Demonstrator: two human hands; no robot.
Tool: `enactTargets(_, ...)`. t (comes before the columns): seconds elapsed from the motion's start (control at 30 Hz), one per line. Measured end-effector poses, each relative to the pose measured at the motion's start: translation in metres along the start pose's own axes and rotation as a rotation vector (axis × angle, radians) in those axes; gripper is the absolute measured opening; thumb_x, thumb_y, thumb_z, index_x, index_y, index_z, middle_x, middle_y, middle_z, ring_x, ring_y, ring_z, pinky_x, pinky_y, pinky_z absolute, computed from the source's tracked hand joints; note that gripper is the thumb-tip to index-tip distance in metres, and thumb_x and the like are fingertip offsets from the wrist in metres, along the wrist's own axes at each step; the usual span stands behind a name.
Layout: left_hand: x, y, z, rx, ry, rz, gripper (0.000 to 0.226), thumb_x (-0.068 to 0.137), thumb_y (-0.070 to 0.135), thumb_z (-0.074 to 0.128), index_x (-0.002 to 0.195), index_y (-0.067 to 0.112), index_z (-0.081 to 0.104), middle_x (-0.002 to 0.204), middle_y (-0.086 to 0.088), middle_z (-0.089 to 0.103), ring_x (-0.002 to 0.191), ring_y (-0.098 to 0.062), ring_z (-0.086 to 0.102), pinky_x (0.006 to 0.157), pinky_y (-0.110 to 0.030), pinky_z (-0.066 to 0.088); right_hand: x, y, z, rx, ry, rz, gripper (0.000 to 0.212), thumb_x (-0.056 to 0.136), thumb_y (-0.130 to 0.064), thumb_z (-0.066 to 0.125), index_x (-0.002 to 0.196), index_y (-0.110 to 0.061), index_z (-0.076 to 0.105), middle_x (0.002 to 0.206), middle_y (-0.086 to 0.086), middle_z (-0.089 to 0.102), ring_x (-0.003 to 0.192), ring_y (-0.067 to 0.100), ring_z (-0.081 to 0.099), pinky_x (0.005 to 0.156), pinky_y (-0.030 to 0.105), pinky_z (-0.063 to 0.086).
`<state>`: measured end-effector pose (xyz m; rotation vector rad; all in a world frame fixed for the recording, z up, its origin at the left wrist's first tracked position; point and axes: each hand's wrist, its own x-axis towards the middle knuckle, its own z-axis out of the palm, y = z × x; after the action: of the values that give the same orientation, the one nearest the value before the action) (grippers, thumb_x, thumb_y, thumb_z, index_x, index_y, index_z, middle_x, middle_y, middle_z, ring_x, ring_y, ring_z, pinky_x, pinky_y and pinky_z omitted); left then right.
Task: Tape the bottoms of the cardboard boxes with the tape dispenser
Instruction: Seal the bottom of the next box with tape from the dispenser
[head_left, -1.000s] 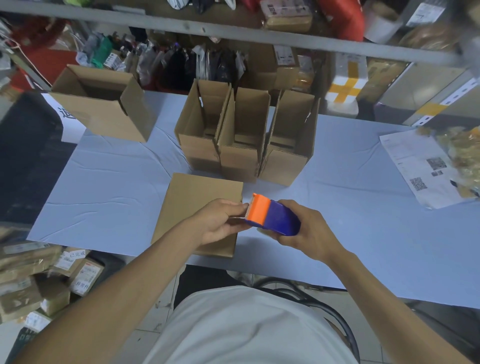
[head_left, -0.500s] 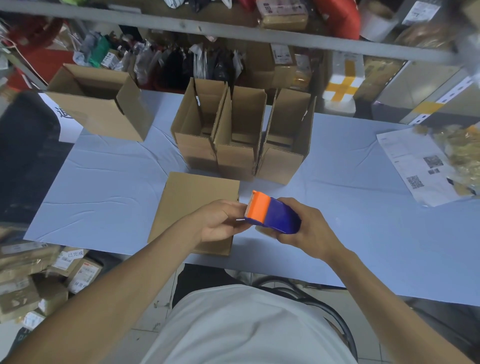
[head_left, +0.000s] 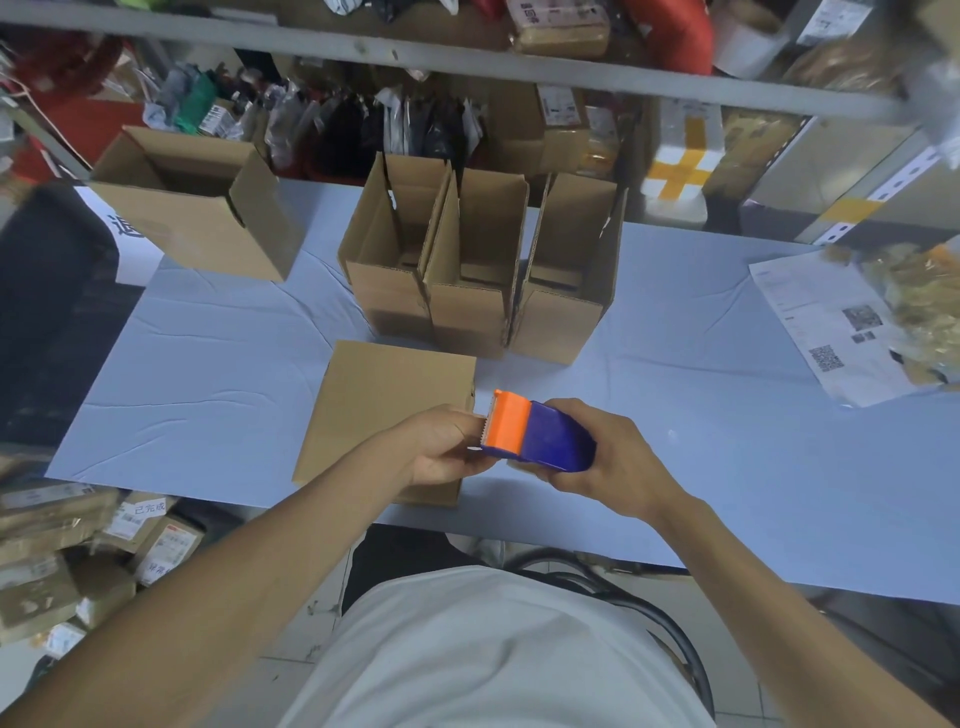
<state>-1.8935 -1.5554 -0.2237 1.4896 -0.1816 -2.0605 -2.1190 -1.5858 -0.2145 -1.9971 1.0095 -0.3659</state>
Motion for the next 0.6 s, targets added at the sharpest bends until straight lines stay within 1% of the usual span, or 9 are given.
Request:
enactTargets(0.1,-0.003,0.004,0.004,0.229,0.093,0.09,0.014,0.09,0.002,0.058,0.088,0.005,0.071,0.089,-0.015,0.069,0.08,-0.019,0.069,0.072,-0.029,0.058,-0.001,0.001,0.001,-0.003,0.0,0.012,0.063,0.07,-0.045,0.085,0.12,-0.045,0.048,0.106,-0.026,0.061,0.096,0.006,0.062,0.073,0.017,0.053)
enactTargets(0.2,-0.01,0.01,0.012,0.507,0.211,0.201,0.02,0.094,0.004,0.051,0.086,0.001,0.069,0.094,-0.022,0.07,0.085,-0.022,0.071,0.077,-0.03,0.061,0.0,0.002,0.004,-0.017,0.019,0.034,0.062,0.069,-0.057,0.082,0.12,-0.044,0.049,0.104,-0.024,0.063,0.092,0.008,0.063,0.071,0.02,0.054)
enactTargets(0.27,-0.015,0.015,0.017,0.641,0.292,0.282,0.024,0.093,0.001,0.048,0.078,0.006,0.066,0.094,-0.02,0.071,0.087,-0.025,0.072,0.08,-0.036,0.061,0.001,0.002,0.006,-0.023,0.03,0.058,0.064,0.068,-0.063,0.08,0.12,-0.046,0.047,0.103,-0.025,0.062,0.091,0.008,0.063,0.07,0.021,0.055)
enactTargets(0.3,-0.016,0.018,0.018,0.686,0.322,0.316,0.025,0.092,-0.001,0.048,0.075,0.008,0.064,0.094,-0.019,0.071,0.089,-0.027,0.071,0.082,-0.038,0.06,0.001,0.002,0.006,-0.032,0.022,0.066,0.065,0.068,-0.062,0.08,0.121,-0.047,0.045,0.103,-0.026,0.062,0.092,0.006,0.062,0.071,0.022,0.056)
enactTargets(0.37,-0.019,0.023,0.017,0.741,0.335,0.351,0.024,0.092,-0.002,0.049,0.075,0.008,0.063,0.095,-0.019,0.07,0.091,-0.029,0.07,0.084,-0.041,0.06,0.003,0.003,0.005,-0.057,-0.012,0.074,0.069,0.068,-0.056,0.082,0.123,-0.049,0.041,0.104,-0.031,0.059,0.095,0.003,0.061,0.075,0.025,0.057)
enactTargets(0.4,-0.021,0.025,0.016,0.751,0.311,0.355,0.023,0.091,-0.004,0.05,0.076,0.007,0.064,0.095,-0.02,0.07,0.09,-0.03,0.071,0.084,-0.041,0.06,0.005,0.003,0.005,-0.05,-0.025,0.082,0.069,0.068,-0.056,0.083,0.122,-0.049,0.041,0.104,-0.031,0.059,0.094,0.002,0.061,0.074,0.024,0.057)
enactTargets(0.47,-0.025,0.03,0.013,0.736,0.221,0.356,0.021,0.088,-0.009,0.052,0.077,0.004,0.064,0.092,-0.022,0.07,0.09,-0.032,0.071,0.084,-0.042,0.06,0.007,0.002,0.004,0.035,-0.032,0.115,0.064,0.065,-0.061,0.081,0.118,-0.048,0.047,0.102,-0.027,0.062,0.091,0.003,0.063,0.069,0.018,0.055)
enactTargets(0.53,-0.028,0.033,0.008,0.708,0.156,0.354,0.021,0.086,-0.011,0.052,0.077,0.004,0.064,0.085,-0.019,0.069,0.089,-0.033,0.072,0.083,-0.041,0.06,0.009,0.001,0.004,0.094,-0.049,0.125,0.062,0.061,-0.061,0.08,0.114,-0.049,0.05,0.099,-0.025,0.064,0.089,0.004,0.063,0.067,0.015,0.053)
enactTargets(0.6,-0.029,0.036,0.004,0.652,0.185,0.334,0.02,0.085,-0.011,0.055,0.078,0.005,0.064,0.081,-0.014,0.068,0.085,-0.029,0.072,0.078,-0.037,0.061,0.012,-0.001,0.002,0.094,-0.082,0.12,0.06,0.063,-0.056,0.083,0.113,-0.048,0.051,0.097,-0.022,0.065,0.085,0.008,0.064,0.066,0.017,0.054)
